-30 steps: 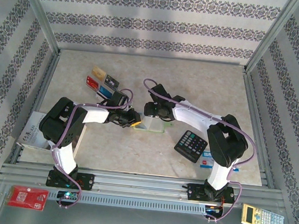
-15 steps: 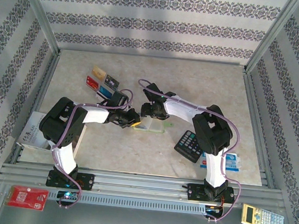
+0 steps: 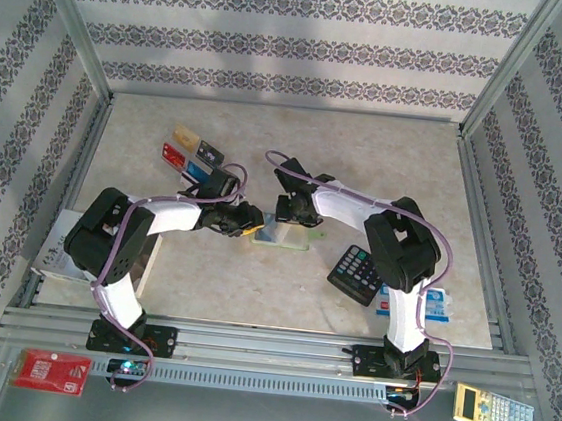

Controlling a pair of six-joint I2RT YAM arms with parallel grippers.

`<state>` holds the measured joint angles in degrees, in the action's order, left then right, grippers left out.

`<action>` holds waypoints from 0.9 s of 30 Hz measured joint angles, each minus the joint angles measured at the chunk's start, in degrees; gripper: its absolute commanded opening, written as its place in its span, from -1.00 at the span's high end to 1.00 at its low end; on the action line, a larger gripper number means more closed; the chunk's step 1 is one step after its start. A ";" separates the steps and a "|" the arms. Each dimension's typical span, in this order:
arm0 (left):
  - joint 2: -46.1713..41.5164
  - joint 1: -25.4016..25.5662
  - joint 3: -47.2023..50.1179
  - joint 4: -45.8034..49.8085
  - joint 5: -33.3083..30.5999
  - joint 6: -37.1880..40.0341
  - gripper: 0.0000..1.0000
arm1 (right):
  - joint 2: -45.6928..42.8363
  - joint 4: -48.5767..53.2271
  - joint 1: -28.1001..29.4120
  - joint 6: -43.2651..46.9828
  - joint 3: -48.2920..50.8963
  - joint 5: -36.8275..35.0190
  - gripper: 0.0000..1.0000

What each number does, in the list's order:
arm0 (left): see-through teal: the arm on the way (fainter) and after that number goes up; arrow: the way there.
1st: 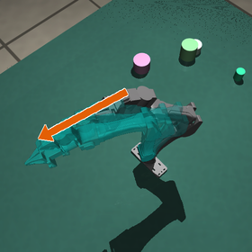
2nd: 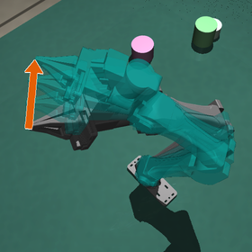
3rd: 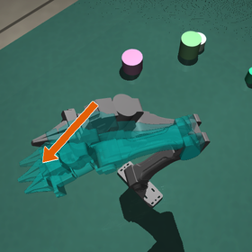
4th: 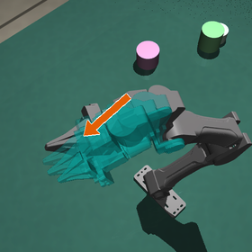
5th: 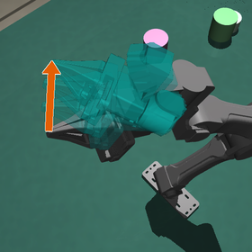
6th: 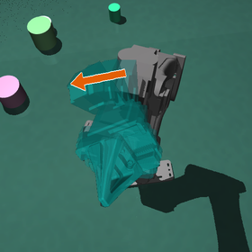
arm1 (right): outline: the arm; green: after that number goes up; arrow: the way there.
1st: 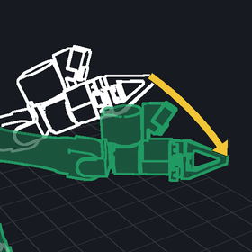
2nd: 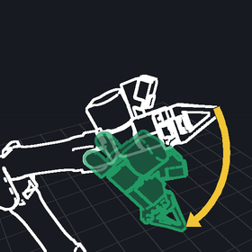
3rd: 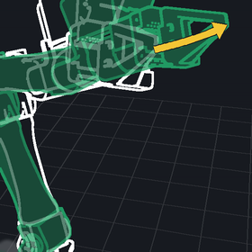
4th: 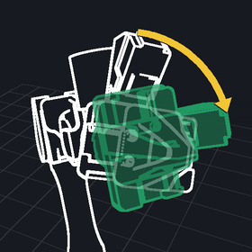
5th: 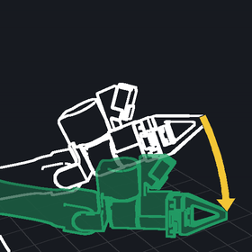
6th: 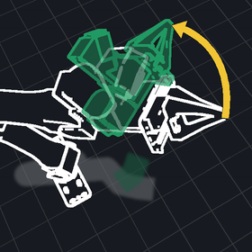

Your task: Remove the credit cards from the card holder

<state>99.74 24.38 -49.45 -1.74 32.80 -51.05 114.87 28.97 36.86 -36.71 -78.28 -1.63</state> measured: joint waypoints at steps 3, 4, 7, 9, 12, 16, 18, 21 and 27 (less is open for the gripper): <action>0.63 0.00 -0.83 0.02 0.44 0.02 0.39 | -0.76 -0.83 -0.07 0.00 1.11 0.24 0.15; 0.92 0.00 -1.22 0.04 0.68 0.02 0.39 | -1.11 -1.16 -0.24 -0.02 1.49 0.50 0.15; 1.53 0.04 -2.29 0.07 1.33 0.02 0.38 | -2.47 -2.03 -0.44 -0.33 2.86 0.87 0.15; 1.84 0.04 -2.82 0.07 1.51 0.02 0.38 | -3.69 -2.29 -0.66 -0.63 3.72 0.90 0.15; 2.29 0.07 -3.37 0.26 1.55 0.04 0.37 | -6.10 -2.64 -0.79 -0.94 4.76 0.52 0.14; 3.54 0.33 -4.35 0.94 1.73 0.09 0.35 | -9.75 -3.13 -1.14 -1.81 7.15 -1.62 0.14; 4.20 0.68 -4.98 1.31 1.77 0.24 0.35 | -11.23 -3.15 -1.53 -2.34 8.52 -2.86 0.13; 5.09 1.18 -6.14 1.46 2.62 0.33 0.34 | -13.68 -4.00 -2.27 -3.08 11.32 -4.68 0.13; 5.66 2.82 -8.09 1.40 4.33 0.39 0.33 | -19.91 -6.36 -4.17 -4.57 16.72 -6.43 0.11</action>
<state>105.41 27.20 -57.54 -0.34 37.12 -50.65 94.96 22.61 32.69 -41.28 -61.56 -8.05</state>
